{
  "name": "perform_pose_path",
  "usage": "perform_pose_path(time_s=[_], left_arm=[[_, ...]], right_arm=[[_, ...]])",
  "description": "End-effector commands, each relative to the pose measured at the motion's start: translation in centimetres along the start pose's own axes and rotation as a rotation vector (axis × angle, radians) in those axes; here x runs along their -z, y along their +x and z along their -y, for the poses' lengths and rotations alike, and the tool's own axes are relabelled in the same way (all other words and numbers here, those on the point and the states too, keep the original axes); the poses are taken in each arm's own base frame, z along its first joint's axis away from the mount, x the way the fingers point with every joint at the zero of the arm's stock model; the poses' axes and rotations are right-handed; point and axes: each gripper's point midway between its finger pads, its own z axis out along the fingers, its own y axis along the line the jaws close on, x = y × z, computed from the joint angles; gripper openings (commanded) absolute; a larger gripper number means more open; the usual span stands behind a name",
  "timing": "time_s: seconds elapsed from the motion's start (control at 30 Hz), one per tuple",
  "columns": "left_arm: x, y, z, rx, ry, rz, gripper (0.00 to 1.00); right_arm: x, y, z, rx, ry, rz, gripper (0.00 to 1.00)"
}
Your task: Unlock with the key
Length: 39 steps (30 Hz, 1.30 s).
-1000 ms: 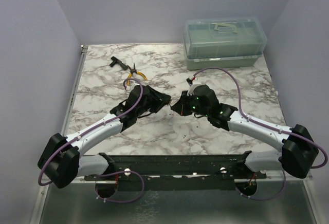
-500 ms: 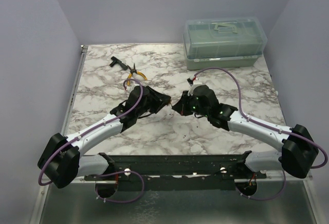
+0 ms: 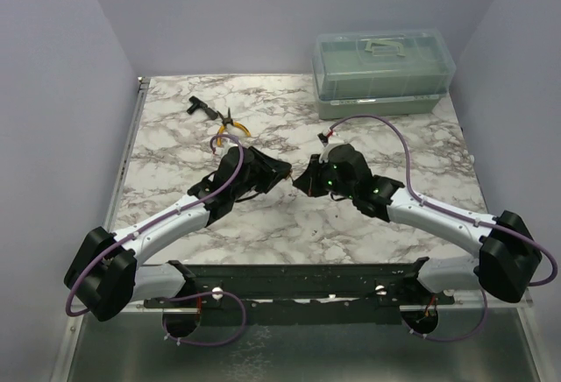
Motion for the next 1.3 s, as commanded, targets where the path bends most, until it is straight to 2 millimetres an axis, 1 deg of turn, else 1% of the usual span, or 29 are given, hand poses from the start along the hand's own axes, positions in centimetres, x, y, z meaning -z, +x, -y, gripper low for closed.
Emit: perform_pose_path(time_s=[0.0, 0.33, 0.47, 0.8, 1.03, 1.27], left_arm=[[0.1, 0.4, 1.0, 0.019, 0.049, -0.023, 0.00], [0.1, 0.5, 0.7, 0.016, 0.046, -0.024, 0.00], [0.2, 0.5, 0.9, -0.007, 0.054, -0.024, 0.00], [0.3, 1.1, 0.7, -0.067, 0.060, -0.012, 0.00], [0.5, 1.2, 0.7, -0.091, 0.063, -0.008, 0.00], [0.7, 1.3, 1.2, -0.092, 0.089, -0.013, 0.00]], right_arm=[[-0.4, -1.1, -0.7, 0.012, -0.007, 0.021, 0.00], [-0.4, -1.0, -0.5, 0.006, 0.003, 0.018, 0.00], [-0.4, -1.1, -0.4, -0.010, 0.014, 0.023, 0.00], [-0.3, -2.5, -1.6, -0.027, 0.014, 0.015, 0.00], [-0.3, -2.8, -2.1, -0.031, 0.006, 0.003, 0.00], [-0.5, -2.7, -2.0, -0.029, 0.008, 0.003, 0.00]])
